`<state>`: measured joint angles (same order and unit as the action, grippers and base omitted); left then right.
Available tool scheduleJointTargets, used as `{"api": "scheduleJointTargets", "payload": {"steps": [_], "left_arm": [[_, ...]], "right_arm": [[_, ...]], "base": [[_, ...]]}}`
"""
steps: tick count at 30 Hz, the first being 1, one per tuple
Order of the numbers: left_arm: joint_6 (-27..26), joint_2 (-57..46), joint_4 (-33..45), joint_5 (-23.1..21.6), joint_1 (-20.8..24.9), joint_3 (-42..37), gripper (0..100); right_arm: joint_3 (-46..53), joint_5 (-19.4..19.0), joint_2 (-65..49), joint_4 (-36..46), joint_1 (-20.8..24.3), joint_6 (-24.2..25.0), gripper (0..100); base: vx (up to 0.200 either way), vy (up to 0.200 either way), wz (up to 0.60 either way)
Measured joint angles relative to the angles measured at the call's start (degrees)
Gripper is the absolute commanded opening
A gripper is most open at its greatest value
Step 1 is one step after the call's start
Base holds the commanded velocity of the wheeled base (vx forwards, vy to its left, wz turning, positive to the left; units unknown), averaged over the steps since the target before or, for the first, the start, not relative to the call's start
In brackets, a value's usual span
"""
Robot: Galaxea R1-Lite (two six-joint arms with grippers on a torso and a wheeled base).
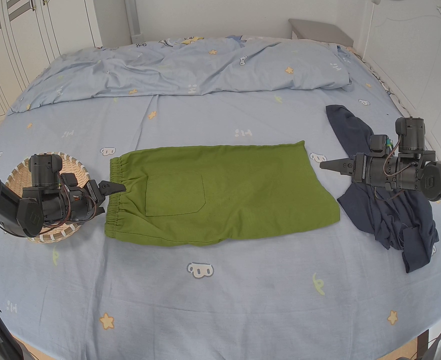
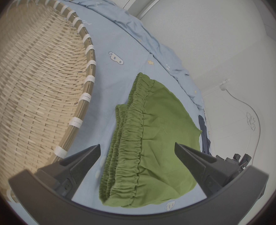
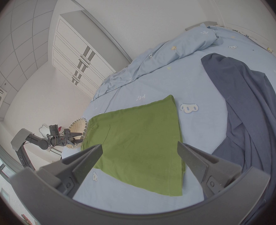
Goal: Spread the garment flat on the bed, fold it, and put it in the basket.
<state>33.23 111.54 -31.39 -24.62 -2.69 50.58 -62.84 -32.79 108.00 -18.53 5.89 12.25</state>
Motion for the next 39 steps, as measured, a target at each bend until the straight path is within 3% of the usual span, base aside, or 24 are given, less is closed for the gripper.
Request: {"api": "scheduleJointTargets", "payload": {"steps": [5, 39], "left_arm": [[0.07, 1.85, -2.9, 0.09, 0.27, -0.34, 100], [-0.33, -0.29, -3.32, 0.73, 3.02, -2.46, 100]], "right_arm": [[0.09, 0.01, 0.05, 0.0, 0.22, -0.07, 100], [0.28, 0.01, 0.24, 0.01, 0.33, -0.49, 100]], "base": [[0.0, 0.0, 0.0], [0.0, 0.0, 0.0]]}}
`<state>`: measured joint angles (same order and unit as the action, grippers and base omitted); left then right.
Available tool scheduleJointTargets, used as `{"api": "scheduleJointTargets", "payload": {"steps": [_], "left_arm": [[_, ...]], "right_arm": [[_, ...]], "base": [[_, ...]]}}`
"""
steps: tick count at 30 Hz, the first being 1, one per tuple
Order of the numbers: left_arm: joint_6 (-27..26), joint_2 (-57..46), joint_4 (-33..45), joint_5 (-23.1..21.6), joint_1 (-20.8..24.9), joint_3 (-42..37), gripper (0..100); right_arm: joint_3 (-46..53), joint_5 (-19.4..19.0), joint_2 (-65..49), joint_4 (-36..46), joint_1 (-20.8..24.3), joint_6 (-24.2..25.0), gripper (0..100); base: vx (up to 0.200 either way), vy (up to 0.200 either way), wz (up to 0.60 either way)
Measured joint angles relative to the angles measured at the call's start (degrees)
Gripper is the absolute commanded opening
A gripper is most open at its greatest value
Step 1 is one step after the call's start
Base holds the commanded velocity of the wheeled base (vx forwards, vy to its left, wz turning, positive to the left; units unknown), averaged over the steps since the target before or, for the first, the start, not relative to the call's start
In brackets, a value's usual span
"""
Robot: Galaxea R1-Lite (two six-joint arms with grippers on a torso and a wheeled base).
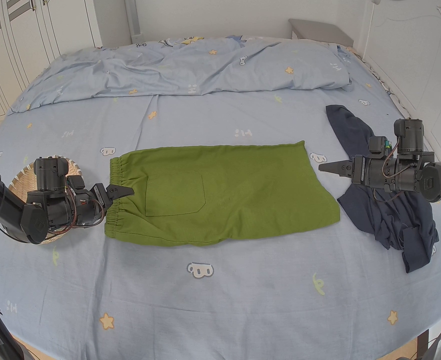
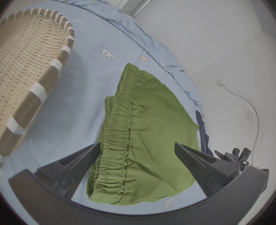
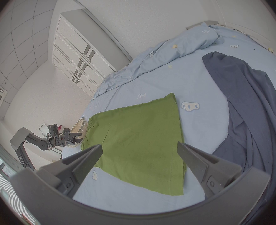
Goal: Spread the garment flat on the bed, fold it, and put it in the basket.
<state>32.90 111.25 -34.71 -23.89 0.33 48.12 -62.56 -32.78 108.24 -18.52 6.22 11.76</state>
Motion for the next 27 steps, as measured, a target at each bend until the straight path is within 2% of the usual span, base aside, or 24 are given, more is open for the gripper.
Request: {"api": "scheduleJointTargets", "payload": {"steps": [27], "left_arm": [[-2.23, 4.51, -4.33, 1.15, 0.41, -0.74, 100]], "right_arm": [[0.29, 0.07, 0.05, -0.04, 0.2, 0.02, 100]], "base": [[0.0, 0.0, 0.0]]}}
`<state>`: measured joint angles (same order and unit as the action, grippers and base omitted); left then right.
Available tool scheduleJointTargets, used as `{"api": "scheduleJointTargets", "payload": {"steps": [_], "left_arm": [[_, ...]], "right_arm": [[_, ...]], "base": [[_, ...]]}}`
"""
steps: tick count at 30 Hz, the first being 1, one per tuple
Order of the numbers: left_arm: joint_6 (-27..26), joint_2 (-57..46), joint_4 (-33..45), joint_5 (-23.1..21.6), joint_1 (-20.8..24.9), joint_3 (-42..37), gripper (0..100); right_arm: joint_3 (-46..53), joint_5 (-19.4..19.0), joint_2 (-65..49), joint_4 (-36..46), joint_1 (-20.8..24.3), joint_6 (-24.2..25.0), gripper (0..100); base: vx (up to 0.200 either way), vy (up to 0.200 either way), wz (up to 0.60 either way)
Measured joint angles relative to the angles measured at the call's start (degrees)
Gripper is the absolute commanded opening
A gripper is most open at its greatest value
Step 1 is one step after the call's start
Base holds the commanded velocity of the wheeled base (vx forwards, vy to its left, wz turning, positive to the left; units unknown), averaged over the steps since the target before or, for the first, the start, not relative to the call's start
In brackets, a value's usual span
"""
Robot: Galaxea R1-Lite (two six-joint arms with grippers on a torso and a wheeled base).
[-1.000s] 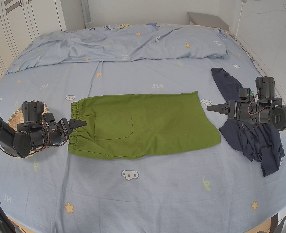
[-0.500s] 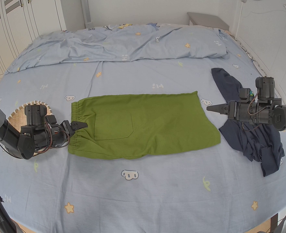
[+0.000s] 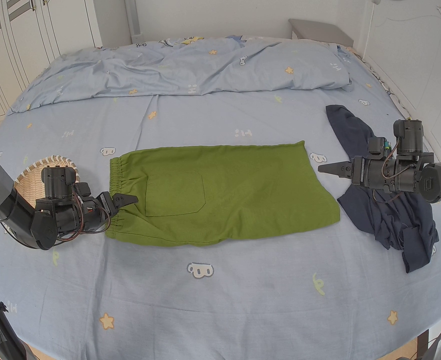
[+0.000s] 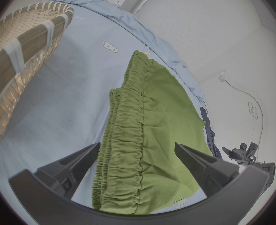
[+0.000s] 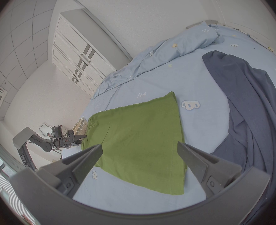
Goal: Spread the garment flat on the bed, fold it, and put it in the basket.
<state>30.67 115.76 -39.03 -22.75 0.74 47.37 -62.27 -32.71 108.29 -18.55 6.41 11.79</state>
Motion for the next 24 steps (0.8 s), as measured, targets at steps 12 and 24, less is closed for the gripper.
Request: {"api": "scheduleJointTargets", "payload": {"steps": [12, 24], "left_arm": [[-0.76, 1.85, -4.05, 0.85, 1.82, -0.77, 0], [-0.71, 0.67, -3.47, 1.21, 1.23, -0.94, 0]], "right_arm": [[-0.02, -0.05, 0.0, -0.05, 0.0, -0.02, 100], [-0.13, -0.05, 0.0, -0.07, -0.33, 0.0, 100]], "base": [[0.0, 0.0, 0.0], [0.0, 0.0, 0.0]]}}
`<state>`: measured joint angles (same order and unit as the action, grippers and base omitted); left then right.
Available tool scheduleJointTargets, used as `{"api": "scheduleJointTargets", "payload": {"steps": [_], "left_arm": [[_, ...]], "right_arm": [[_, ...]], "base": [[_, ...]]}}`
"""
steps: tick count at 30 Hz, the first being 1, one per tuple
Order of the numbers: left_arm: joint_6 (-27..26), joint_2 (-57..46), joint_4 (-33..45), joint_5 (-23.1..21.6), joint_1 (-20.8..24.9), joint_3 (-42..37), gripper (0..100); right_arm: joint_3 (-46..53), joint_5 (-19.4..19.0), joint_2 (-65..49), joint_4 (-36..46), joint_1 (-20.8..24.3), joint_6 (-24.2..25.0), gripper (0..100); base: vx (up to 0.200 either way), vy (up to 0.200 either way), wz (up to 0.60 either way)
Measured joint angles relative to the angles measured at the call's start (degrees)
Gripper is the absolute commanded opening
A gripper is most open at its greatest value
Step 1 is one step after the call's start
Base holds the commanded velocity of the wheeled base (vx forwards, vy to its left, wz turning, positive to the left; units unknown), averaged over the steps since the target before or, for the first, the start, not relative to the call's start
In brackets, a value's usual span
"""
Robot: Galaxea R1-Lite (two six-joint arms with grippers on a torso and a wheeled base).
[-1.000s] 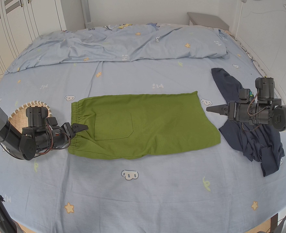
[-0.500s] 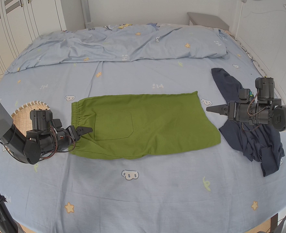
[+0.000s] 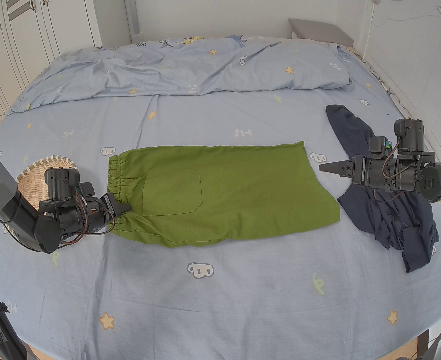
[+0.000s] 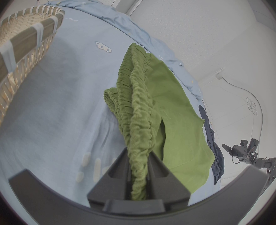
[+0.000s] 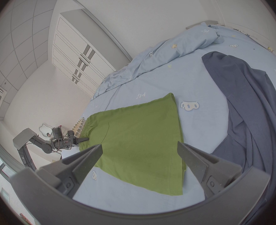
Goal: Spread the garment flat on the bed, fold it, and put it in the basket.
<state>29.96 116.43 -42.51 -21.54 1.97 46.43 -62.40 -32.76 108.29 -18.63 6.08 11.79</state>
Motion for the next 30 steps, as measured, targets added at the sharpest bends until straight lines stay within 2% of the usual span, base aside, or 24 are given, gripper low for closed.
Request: {"api": "scheduleJointTargets", "payload": {"steps": [17, 30], "left_arm": [[0.0, -4.74, 2.0, 0.01, -1.16, -0.35, 0], [-0.02, -5.27, 2.13, 0.0, -1.23, -0.22, 0]], "right_arm": [[-4.1, 0.22, 6.86, 0.51, -1.77, 0.13, 100], [-5.81, 0.24, 14.07, 3.11, 0.11, -0.02, 100]], "base": [[0.0, 0.0, 0.0], [0.0, 0.0, 0.0]]}}
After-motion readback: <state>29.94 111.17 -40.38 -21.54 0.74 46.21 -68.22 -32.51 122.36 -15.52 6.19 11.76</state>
